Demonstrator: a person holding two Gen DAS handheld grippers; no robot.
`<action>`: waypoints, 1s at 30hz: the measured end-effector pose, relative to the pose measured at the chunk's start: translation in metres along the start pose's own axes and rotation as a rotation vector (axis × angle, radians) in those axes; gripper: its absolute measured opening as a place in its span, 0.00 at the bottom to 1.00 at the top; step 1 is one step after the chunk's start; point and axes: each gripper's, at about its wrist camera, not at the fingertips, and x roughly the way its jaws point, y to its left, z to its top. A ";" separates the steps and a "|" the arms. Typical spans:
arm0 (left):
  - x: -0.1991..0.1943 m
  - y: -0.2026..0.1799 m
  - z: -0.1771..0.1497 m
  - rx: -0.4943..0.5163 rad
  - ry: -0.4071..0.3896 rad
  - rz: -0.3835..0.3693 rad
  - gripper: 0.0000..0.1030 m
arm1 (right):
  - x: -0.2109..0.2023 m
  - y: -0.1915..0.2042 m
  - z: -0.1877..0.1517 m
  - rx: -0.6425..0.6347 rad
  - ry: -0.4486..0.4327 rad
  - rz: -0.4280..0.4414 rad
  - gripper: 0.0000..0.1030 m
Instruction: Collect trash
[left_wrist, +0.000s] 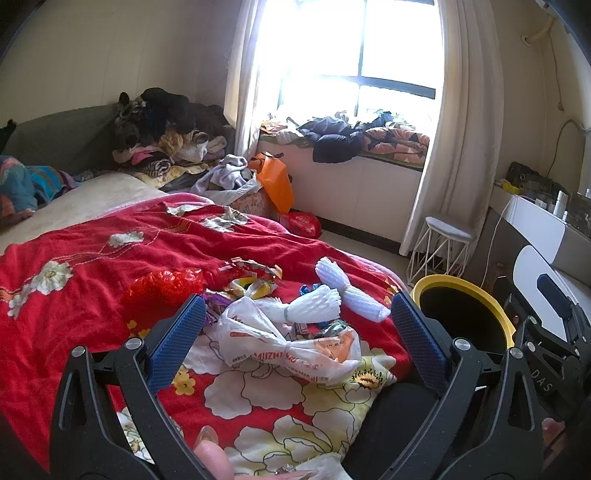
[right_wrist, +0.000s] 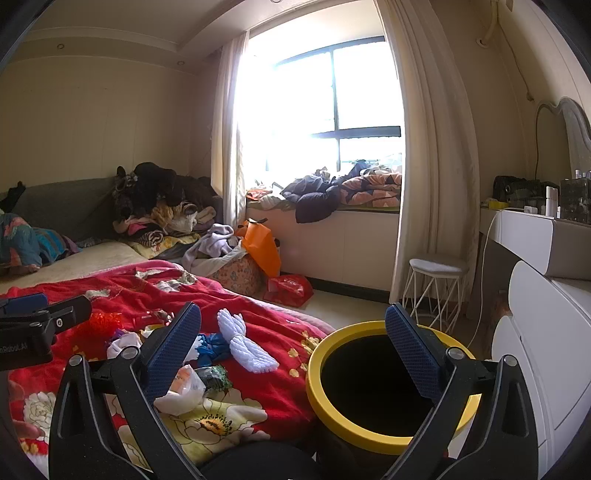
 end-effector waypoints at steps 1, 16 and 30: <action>0.000 0.000 0.000 -0.001 0.002 -0.002 0.90 | 0.000 0.000 0.000 0.002 0.000 0.001 0.94; 0.013 0.026 0.003 -0.038 0.007 0.069 0.90 | 0.012 0.016 -0.001 -0.036 0.050 0.121 0.94; 0.020 0.109 0.013 -0.202 0.008 0.166 0.90 | 0.044 0.098 -0.001 -0.226 0.180 0.384 0.94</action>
